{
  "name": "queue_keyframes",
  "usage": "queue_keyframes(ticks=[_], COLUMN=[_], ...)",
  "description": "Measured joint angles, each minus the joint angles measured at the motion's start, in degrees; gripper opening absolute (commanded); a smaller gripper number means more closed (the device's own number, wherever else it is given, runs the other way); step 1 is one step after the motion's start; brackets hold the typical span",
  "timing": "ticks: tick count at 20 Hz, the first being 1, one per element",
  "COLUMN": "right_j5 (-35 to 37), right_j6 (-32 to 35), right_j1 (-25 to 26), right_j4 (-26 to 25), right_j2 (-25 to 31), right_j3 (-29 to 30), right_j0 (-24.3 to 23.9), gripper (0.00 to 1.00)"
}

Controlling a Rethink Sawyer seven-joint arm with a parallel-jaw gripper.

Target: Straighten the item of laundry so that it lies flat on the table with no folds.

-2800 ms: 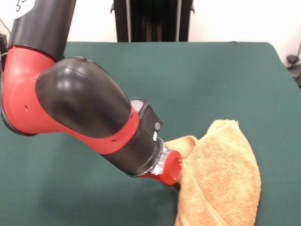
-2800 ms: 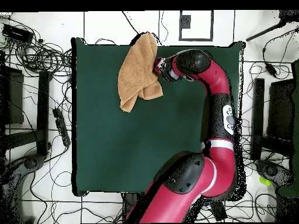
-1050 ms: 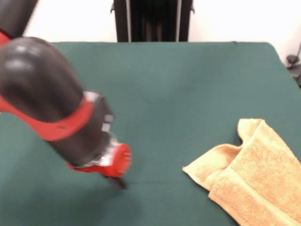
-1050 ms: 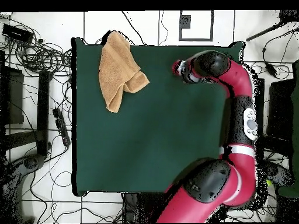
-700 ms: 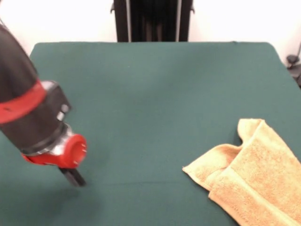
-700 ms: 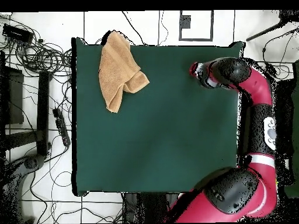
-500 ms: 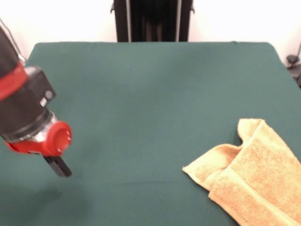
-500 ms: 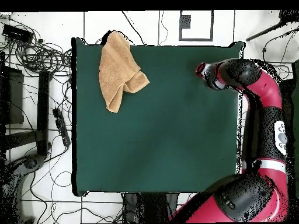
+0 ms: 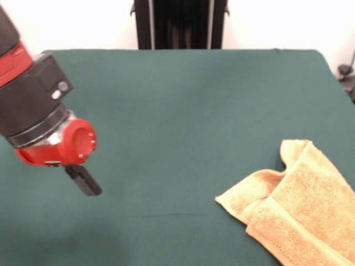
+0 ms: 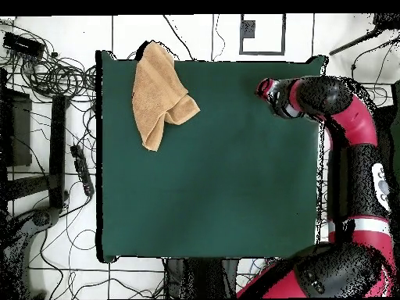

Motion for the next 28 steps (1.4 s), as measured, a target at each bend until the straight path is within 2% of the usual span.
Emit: queue_keyframes(ticks=[8, 13, 20, 28], right_j5=[-8.7, -10.1, -12.0, -18.3], right_j6=[0.0, 0.0, 0.0, 0.0], right_j1=[-1.2, -1.4, -1.7, -2.9], right_j4=[2.6, 4.6, 6.9, 8.0], right_j2=[0.1, 0.2, 0.4, 0.4], right_j3=[5.5, 7.7, 10.8, 17.7], right_j0=[3.6, 5.6, 6.5, 6.6], gripper=[0.00, 0.00, 0.00, 0.00])
